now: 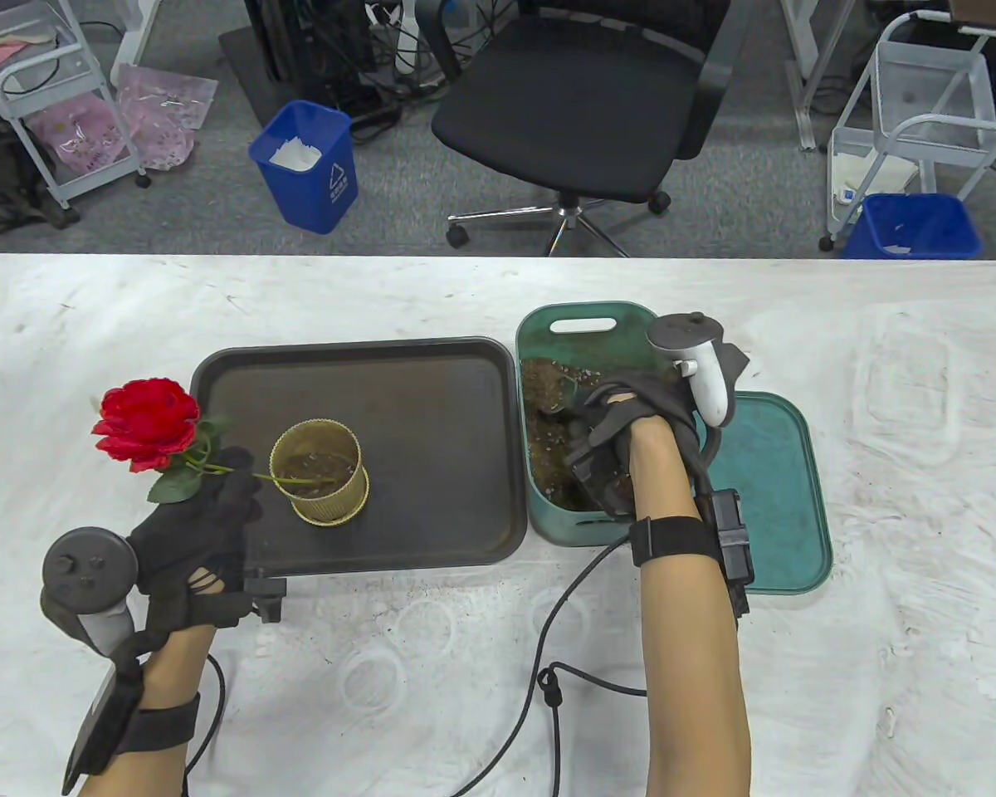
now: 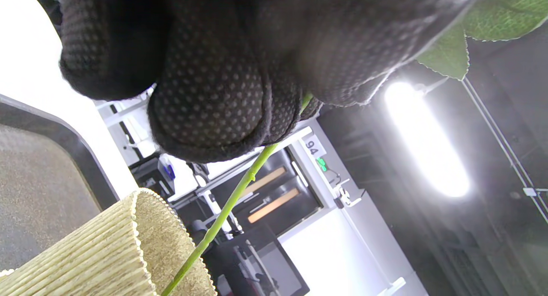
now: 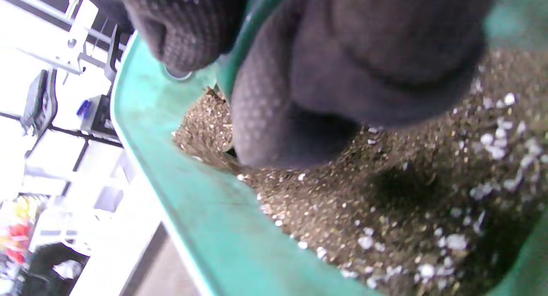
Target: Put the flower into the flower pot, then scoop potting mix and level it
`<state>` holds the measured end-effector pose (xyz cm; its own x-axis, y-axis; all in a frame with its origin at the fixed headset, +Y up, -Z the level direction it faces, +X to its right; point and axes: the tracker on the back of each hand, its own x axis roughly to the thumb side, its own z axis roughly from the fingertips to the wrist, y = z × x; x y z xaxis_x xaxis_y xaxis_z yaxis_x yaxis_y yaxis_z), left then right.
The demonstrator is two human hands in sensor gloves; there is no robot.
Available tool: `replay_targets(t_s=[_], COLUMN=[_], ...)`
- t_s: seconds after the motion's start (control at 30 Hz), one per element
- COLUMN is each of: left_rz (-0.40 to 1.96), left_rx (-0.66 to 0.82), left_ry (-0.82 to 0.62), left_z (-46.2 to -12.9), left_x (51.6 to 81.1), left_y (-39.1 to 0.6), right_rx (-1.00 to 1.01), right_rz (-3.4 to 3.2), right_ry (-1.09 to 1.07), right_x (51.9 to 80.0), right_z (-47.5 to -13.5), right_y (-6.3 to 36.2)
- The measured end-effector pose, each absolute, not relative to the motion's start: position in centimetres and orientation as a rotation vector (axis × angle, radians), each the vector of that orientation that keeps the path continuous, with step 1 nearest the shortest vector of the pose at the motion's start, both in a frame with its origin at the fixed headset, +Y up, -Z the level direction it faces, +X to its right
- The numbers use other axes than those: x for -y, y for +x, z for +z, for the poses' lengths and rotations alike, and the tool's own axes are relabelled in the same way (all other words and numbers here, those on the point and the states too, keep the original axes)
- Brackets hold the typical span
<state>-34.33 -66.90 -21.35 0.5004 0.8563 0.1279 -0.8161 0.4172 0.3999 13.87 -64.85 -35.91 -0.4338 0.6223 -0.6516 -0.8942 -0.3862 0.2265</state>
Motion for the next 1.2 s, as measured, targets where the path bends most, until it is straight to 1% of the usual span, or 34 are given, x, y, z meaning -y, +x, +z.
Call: replay_targets(t_s=[0.2, 0.43, 0.57, 0.63, 0.73, 0.87, 1.0, 1.07, 1.2], left_rz=[1.065, 1.068, 1.065, 1.066, 1.065, 1.064, 1.064, 1.064, 1.062], left_rx=[-0.103, -0.104, -0.099, -0.099, -0.101, -0.104, -0.101, -0.100, -0.097], left_ry=[0.439, 0.438, 0.437, 0.437, 0.438, 0.439, 0.439, 0.438, 0.439], left_z=[-21.3, -21.3, -21.3, -21.3, -21.3, -21.3, -21.2, -21.3, -21.3], left_x=[67.0, 67.1, 67.1, 67.1, 67.1, 67.1, 67.1, 67.1, 67.1], left_y=[-34.2, -34.2, -34.1, -34.2, -34.2, -34.2, -34.2, -34.2, -34.2], right_rx=[-0.597, -0.497, -0.486, -0.492, -0.525, -0.597, -0.704, -0.733, -0.805], right_rz=[1.814, 1.782, 1.779, 1.795, 1.808, 1.832, 1.856, 1.872, 1.929], right_ry=[-0.605, -0.600, -0.551, -0.503, -0.417, -0.289, -0.165, -0.134, -0.087], right_x=[64.1, 62.1, 60.9, 60.3, 59.9, 60.0, 61.1, 61.6, 63.7], right_z=[-34.0, -32.1, -31.3, -31.0, -30.8, -30.7, -30.6, -30.5, -30.5], right_y=[14.4, 15.4, 15.2, 14.5, 12.7, 9.0, 4.1, 2.3, -1.8])
